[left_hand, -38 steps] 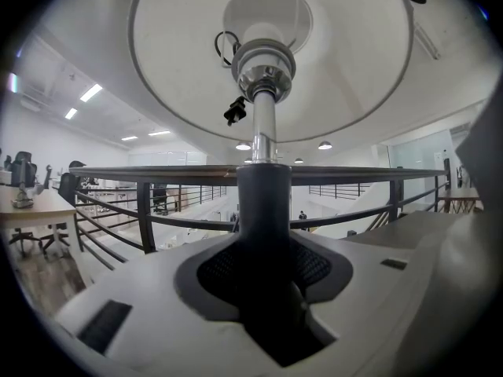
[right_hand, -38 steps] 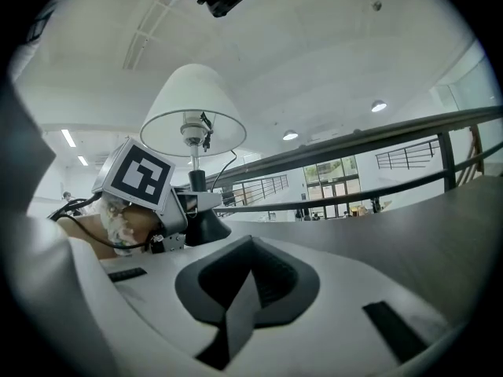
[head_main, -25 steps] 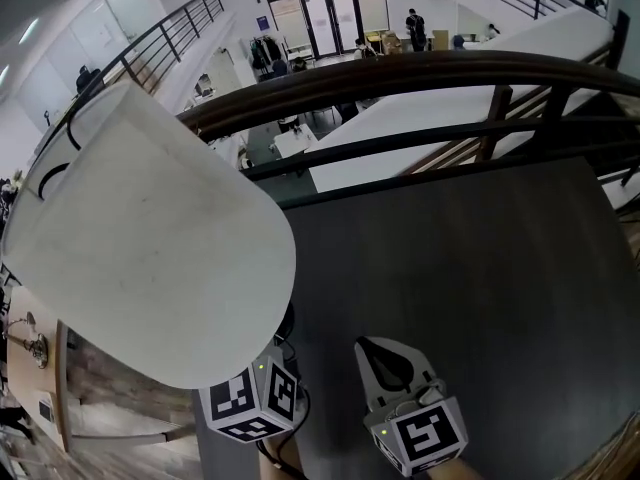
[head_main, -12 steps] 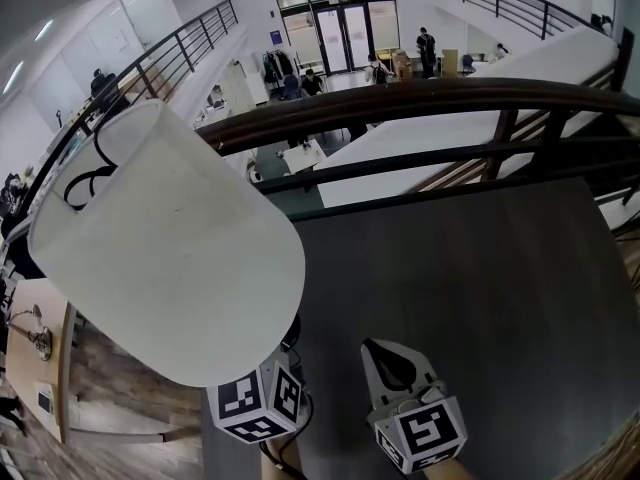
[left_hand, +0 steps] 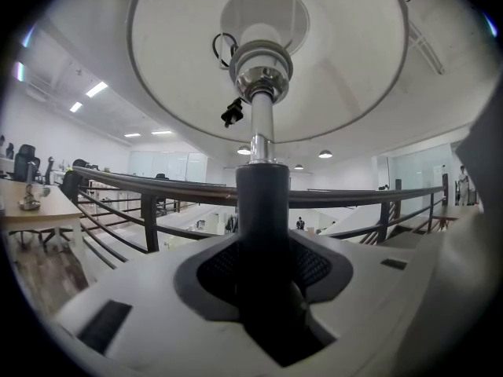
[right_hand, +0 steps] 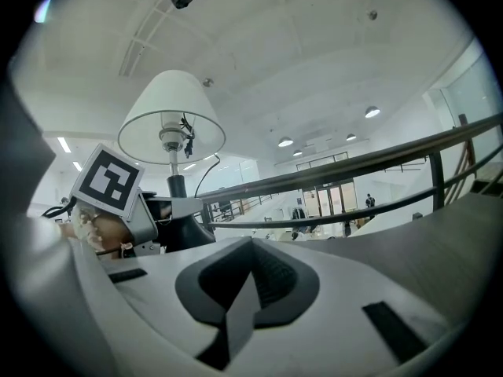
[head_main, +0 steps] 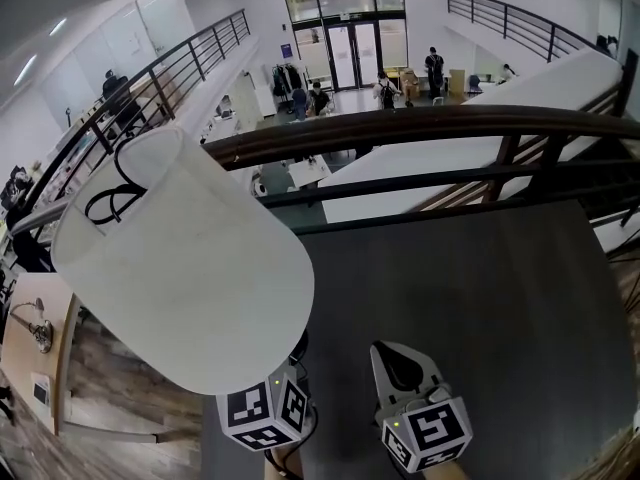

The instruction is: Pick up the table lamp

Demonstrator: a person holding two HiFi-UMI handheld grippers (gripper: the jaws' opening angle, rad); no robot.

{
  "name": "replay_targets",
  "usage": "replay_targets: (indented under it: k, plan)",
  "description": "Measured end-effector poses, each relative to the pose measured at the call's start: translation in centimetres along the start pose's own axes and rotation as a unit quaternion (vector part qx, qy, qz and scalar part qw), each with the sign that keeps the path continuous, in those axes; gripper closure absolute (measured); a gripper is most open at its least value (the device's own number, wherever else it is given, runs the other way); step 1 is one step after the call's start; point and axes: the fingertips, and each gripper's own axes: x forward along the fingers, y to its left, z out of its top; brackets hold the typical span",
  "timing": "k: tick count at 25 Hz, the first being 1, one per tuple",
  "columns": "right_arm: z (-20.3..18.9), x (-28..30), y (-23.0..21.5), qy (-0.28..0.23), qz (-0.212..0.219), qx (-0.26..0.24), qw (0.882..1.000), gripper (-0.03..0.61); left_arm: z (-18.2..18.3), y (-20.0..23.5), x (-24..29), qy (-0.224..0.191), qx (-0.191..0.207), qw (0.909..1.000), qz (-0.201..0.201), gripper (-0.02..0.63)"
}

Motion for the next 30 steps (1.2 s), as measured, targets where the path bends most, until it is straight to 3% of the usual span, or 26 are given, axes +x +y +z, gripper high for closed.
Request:
replay_targets:
  k: [30]
  plan:
    - [5.3,-1.0,1.4,-0.020,0.010,-0.005,1.000,0.587,1.7,-2.1,-4.3,-0.002,0.001,0.9999,-0.011,0.423]
